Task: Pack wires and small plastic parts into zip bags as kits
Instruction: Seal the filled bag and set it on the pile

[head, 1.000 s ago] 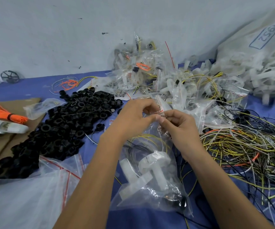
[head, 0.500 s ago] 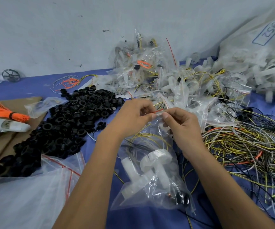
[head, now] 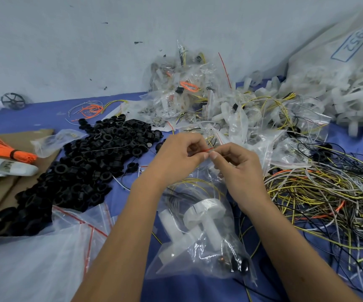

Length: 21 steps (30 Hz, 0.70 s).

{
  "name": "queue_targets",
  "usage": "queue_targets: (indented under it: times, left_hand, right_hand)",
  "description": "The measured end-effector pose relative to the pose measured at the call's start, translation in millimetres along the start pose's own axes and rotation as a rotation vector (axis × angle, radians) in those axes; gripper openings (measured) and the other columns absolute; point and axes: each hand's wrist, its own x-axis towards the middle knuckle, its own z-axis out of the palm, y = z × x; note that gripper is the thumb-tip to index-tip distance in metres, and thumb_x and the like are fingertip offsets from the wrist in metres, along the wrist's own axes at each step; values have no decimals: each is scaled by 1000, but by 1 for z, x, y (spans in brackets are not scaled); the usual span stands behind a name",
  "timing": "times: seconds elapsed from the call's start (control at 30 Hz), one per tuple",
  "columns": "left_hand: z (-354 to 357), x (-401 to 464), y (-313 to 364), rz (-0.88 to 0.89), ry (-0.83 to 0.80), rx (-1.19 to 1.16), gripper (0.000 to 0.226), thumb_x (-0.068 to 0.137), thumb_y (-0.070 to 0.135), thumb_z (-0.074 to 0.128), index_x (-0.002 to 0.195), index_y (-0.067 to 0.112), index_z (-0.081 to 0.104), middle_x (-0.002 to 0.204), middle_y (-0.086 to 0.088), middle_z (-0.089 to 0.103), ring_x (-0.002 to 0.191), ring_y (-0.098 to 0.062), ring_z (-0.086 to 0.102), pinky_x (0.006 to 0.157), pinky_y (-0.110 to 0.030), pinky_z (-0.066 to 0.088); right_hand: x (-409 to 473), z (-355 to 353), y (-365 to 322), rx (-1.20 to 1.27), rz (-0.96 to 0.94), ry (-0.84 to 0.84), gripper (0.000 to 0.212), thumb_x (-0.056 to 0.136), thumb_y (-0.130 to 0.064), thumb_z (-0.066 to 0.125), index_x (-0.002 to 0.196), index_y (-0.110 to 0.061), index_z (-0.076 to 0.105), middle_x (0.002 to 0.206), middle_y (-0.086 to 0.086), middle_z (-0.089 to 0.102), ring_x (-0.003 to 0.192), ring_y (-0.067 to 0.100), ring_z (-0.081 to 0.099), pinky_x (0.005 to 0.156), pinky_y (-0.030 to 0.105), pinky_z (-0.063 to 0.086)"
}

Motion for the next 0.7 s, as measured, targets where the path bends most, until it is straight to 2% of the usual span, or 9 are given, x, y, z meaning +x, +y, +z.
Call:
queue_targets:
  times: [0.1, 0.3, 0.43, 0.5, 0.63, 0.7]
  left_hand:
    - [0, 0, -3, 11, -4, 14, 8, 92, 17, 75, 84, 18, 72, 80, 2, 69, 79, -18, 64, 75, -40, 54]
    - [-1, 0, -2, 21, 22, 44, 10, 91, 20, 77, 83, 16, 73, 78, 1, 70, 78, -19, 65, 74, -41, 54]
    - [-6, -2, -4, 1, 25, 46, 11, 89, 21, 80, 82, 15, 73, 77, 0, 70, 76, -18, 65, 74, -36, 53]
    - [-6, -3, -4, -1, 14, 51, 10, 90, 17, 78, 82, 13, 73, 78, -2, 70, 77, -18, 64, 75, -36, 52]
    - [-7, -2, -2, 18, -2, 83, 11, 91, 16, 76, 81, 14, 71, 79, -1, 69, 79, -22, 64, 75, -40, 53]
    - [-7, -2, -1, 27, 1, 87, 11, 91, 17, 76, 82, 14, 72, 78, 0, 69, 78, -19, 64, 73, -36, 53]
  right_hand:
    - [0, 1, 1, -6, -11, -8, 13, 94, -12, 71, 83, -20, 74, 71, -8, 66, 68, 12, 57, 64, 36, 48]
    - [-1, 1, 0, -10, -37, -4, 14, 94, -12, 70, 84, -21, 75, 72, -5, 68, 69, 13, 57, 64, 30, 45]
    - [0, 0, 1, -23, -16, 17, 12, 94, -15, 70, 85, -21, 75, 75, 2, 69, 72, 27, 59, 65, 46, 52]
    - [-1, 0, 1, -30, -9, 18, 11, 94, -15, 70, 85, -20, 75, 77, 6, 69, 73, 31, 60, 67, 48, 53]
    - [0, 1, 1, 0, 16, 6, 9, 95, -14, 69, 88, -16, 75, 81, 8, 71, 71, 16, 58, 69, 44, 53]
    - [0, 1, 2, 12, 18, -1, 9, 95, -15, 70, 88, -18, 76, 82, 5, 72, 72, 13, 59, 69, 44, 53]
